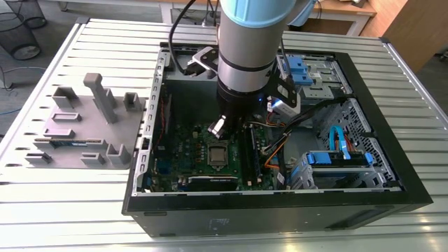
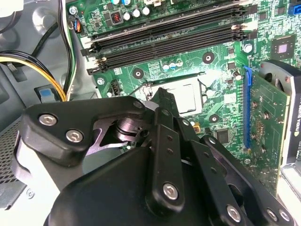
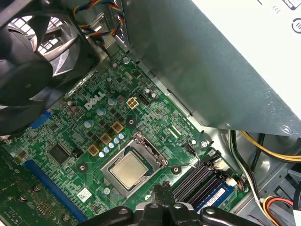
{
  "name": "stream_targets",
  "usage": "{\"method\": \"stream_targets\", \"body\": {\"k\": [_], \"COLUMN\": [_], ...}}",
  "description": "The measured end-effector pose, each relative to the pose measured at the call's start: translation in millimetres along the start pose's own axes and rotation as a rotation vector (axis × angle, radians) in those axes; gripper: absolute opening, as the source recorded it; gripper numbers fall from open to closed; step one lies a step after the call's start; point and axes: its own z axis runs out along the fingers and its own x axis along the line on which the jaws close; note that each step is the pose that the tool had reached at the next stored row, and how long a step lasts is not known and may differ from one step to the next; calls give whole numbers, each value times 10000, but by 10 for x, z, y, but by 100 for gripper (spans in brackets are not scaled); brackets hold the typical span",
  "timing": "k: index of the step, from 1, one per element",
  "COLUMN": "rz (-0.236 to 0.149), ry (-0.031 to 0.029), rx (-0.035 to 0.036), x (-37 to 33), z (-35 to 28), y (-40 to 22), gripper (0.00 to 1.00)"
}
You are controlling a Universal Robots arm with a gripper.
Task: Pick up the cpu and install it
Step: 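Close the cpu cover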
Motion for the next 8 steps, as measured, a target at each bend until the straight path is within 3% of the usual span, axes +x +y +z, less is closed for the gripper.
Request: {"method": "stream_targets", "body": {"k": [3,8], "rz": [-2,-2], "ry": [42,42], "rx": [40,40], "x": [0,-1], "z": [0,-10], "y": [0,0], "gripper": [11,11]}}
